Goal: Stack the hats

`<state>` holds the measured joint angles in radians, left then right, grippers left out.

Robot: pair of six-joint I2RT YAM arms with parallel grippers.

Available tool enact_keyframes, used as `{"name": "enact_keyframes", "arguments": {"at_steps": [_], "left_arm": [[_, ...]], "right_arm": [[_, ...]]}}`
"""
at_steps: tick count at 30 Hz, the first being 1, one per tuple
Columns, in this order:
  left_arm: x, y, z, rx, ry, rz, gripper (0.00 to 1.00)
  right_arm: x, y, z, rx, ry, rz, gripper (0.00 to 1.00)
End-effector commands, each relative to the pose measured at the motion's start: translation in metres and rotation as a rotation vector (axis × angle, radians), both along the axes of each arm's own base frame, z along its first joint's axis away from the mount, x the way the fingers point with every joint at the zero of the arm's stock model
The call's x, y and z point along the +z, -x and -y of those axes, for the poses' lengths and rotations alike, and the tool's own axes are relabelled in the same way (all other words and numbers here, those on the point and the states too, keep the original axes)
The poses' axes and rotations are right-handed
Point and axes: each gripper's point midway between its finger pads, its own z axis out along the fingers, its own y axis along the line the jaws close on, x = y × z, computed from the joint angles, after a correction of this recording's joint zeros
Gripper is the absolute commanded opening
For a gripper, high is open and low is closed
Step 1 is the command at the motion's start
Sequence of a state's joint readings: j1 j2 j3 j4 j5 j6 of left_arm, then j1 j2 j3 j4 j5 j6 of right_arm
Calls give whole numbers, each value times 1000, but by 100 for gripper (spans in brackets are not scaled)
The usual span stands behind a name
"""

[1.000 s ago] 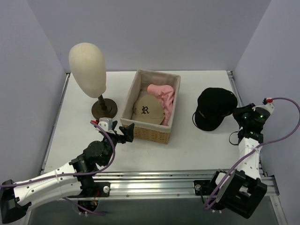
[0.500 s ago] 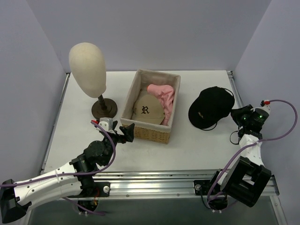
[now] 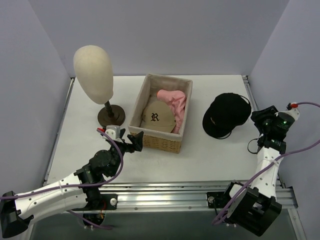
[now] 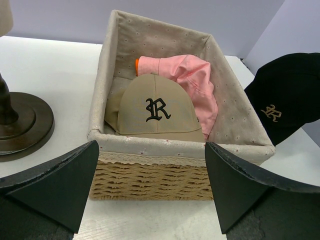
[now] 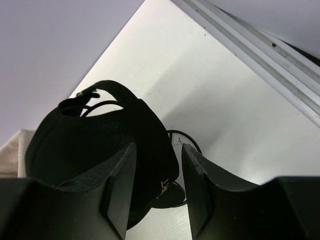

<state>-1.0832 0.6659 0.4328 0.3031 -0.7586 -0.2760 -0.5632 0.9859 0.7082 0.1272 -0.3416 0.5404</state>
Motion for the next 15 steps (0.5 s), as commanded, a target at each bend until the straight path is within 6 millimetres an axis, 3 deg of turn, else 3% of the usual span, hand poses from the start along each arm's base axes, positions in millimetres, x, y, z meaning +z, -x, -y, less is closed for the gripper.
{"name": "enact_keyframes", "arguments": {"at_steps": [1,2,4,5,11,15], "left_arm": [[26,0,-1,5,58,40,96],[26,0,-1,6,57,39,96],[27,-1,-1,7,57,41,96],[27,0,-1,5,57,41,96],[27,0,0,0,58,41,96],[26,-1,0,4,53,40,96]], "right_arm": [[28,12,3,-34,45,8,38],[44,13,1,-30,62,40,38],[52,18,-4,-30,62,34,39],[67,18,-6,-23,77,55,40],[85,16,-24,-42,134,26,47],[99,1,-60,38,163,40,47]]}}
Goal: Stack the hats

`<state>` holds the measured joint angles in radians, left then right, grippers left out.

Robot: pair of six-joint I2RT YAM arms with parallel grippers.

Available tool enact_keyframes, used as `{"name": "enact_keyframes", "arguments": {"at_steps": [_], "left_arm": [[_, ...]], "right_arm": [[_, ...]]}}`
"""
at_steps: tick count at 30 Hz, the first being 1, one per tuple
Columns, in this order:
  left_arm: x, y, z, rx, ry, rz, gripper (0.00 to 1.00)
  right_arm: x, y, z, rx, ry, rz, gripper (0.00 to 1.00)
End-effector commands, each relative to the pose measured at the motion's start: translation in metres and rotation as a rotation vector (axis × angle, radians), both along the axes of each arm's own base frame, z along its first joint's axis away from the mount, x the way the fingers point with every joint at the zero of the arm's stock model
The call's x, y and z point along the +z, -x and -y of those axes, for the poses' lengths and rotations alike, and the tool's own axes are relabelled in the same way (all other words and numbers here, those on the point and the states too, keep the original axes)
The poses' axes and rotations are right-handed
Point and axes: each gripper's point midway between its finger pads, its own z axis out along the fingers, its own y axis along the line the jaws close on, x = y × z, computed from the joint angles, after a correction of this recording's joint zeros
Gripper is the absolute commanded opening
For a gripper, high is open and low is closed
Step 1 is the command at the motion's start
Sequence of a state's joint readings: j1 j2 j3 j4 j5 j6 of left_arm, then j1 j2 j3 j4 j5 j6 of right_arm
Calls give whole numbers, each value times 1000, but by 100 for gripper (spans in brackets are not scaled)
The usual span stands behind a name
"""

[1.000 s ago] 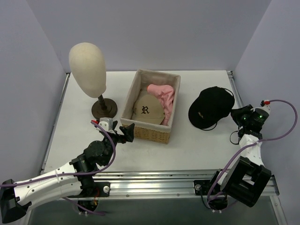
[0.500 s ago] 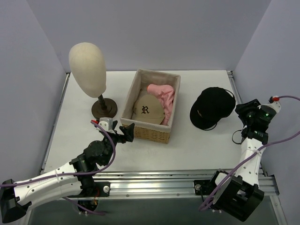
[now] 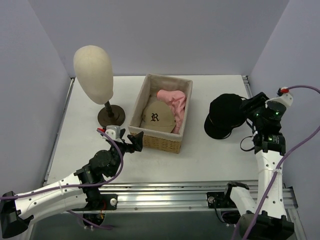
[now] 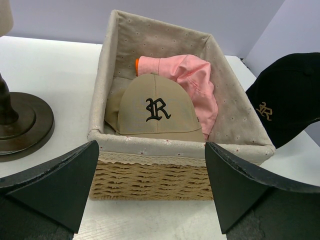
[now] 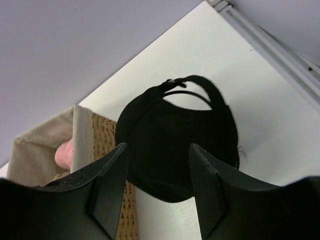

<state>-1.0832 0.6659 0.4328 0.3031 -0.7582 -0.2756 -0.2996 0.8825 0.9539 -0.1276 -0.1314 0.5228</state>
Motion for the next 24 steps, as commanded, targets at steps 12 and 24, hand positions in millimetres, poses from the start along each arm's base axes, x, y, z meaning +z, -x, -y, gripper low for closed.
{"name": "enact_keyframes", "arguments": {"at_steps": [12,24], "left_arm": [[26,-2,2,3,44,40,96],[22,-4,6,3,29,34,96]], "right_arm": [[35,-26,-66,76,152,-13,47],[60,-29,-249,349,279,30,46]]}}
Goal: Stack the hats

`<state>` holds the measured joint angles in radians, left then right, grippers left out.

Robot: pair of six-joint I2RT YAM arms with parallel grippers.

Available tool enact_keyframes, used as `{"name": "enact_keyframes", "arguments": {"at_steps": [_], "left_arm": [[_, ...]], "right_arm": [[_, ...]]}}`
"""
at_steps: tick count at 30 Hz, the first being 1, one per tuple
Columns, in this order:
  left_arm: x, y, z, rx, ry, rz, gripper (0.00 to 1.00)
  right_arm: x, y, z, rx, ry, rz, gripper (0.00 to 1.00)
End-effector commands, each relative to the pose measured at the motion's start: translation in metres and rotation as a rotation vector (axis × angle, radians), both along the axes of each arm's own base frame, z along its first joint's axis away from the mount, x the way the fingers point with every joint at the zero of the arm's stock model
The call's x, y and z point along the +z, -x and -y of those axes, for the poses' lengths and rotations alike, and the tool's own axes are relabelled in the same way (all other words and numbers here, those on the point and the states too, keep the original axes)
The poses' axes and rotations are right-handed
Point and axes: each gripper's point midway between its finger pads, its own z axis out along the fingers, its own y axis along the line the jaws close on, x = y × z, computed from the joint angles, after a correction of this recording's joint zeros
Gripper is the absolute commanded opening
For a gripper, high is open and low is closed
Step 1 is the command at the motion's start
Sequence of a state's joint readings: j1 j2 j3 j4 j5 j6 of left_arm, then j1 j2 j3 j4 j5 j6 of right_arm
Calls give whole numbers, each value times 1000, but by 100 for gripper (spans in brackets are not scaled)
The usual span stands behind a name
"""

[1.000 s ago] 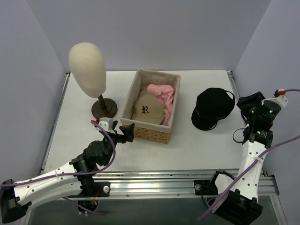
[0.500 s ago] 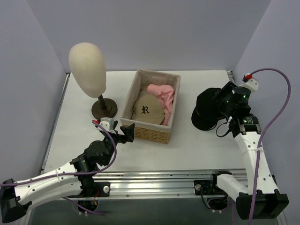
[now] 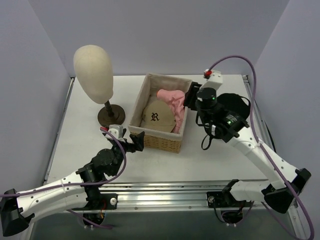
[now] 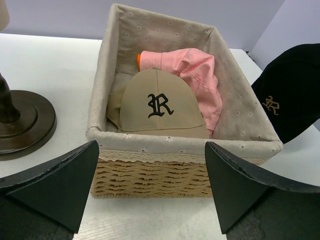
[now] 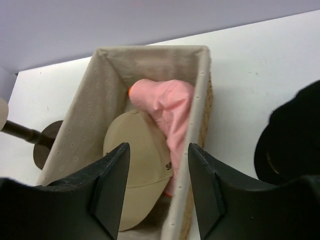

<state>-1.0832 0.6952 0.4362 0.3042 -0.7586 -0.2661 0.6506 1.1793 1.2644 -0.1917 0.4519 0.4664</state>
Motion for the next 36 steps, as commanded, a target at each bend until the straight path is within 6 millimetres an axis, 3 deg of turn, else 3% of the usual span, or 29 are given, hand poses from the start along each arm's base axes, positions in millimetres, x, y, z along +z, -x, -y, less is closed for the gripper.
{"name": "enact_keyframes", "arguments": {"at_steps": [1,3,4,9,15,17,19,23,25,26,28,36], "left_arm": [[27,-2,3,5,56,40,96],[25,-3,3,9,50,36,96],[25,-3,2,12,49,35,96],[25,-3,-2,28,53,36,96],[29,0,-9,31,82,50,97],[30,0,-9,29,86,53,97],[29,0,-9,28,85,52,97],[28,0,-7,26,78,49,97],[28,-1,-7,29,74,48,97],[29,-1,-7,31,75,48,97],[28,-1,-8,32,75,48,97],[30,0,-9,33,85,53,97]], "right_arm": [[9,-16,-33,-35,75,32,46],[12,-19,-55,-4,79,34,46],[-1,-26,-65,3,110,11,46],[-24,-46,-82,-15,188,-41,46],[-70,-46,-140,270,179,-115,48],[-79,-47,-146,302,183,-135,50],[-90,-53,-141,265,207,-157,50],[-90,-80,-104,85,266,-175,50],[-101,-90,-87,9,321,-210,50],[-96,-98,-79,-30,325,-203,50],[-108,-104,-69,-76,383,-232,50],[-145,-130,-64,-86,429,-313,49]]}}
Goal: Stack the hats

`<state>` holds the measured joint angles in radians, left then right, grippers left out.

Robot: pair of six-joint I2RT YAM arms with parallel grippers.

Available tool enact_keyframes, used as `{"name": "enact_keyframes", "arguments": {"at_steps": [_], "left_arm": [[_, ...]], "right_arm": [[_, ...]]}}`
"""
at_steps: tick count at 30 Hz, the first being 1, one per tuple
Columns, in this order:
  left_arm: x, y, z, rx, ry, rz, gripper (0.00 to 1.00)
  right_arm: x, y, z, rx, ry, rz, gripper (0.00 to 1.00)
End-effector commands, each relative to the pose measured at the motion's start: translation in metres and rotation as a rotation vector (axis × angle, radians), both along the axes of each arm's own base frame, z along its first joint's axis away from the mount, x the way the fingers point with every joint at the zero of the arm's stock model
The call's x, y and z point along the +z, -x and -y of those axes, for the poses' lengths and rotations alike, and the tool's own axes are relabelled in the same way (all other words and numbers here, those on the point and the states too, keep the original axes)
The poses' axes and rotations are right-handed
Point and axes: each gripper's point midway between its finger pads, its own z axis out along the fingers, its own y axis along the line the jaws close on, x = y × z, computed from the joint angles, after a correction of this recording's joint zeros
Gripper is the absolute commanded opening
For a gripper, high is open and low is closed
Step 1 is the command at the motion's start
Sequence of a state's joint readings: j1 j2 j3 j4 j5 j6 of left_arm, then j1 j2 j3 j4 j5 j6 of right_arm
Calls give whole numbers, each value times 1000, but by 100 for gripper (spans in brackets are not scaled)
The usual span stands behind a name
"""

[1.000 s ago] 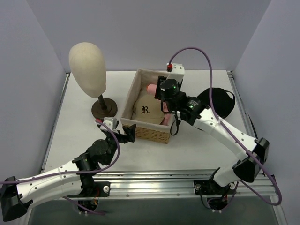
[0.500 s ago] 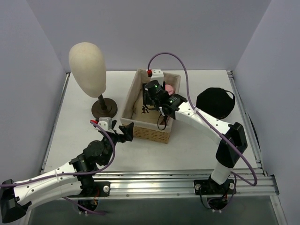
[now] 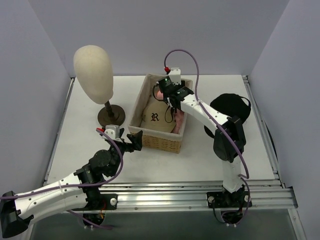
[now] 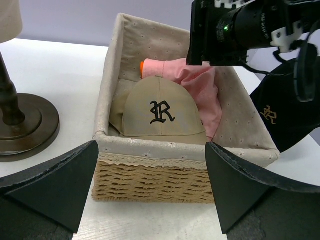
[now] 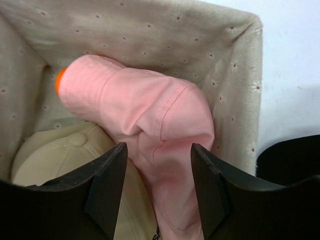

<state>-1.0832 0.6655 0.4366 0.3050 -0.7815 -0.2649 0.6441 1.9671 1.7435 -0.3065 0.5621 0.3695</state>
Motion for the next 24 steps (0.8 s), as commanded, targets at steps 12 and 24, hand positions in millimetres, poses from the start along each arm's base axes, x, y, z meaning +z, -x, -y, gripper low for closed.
{"name": "enact_keyframes", "arguments": {"at_steps": [12,24], "left_arm": [[20,-2,0,11,52,37,97],[18,-3,0,19,45,35,97]], "right_arm": [[-26,-21,4,-23,81,-64,33],[40,-27,-7,45,-15,32,0]]}}
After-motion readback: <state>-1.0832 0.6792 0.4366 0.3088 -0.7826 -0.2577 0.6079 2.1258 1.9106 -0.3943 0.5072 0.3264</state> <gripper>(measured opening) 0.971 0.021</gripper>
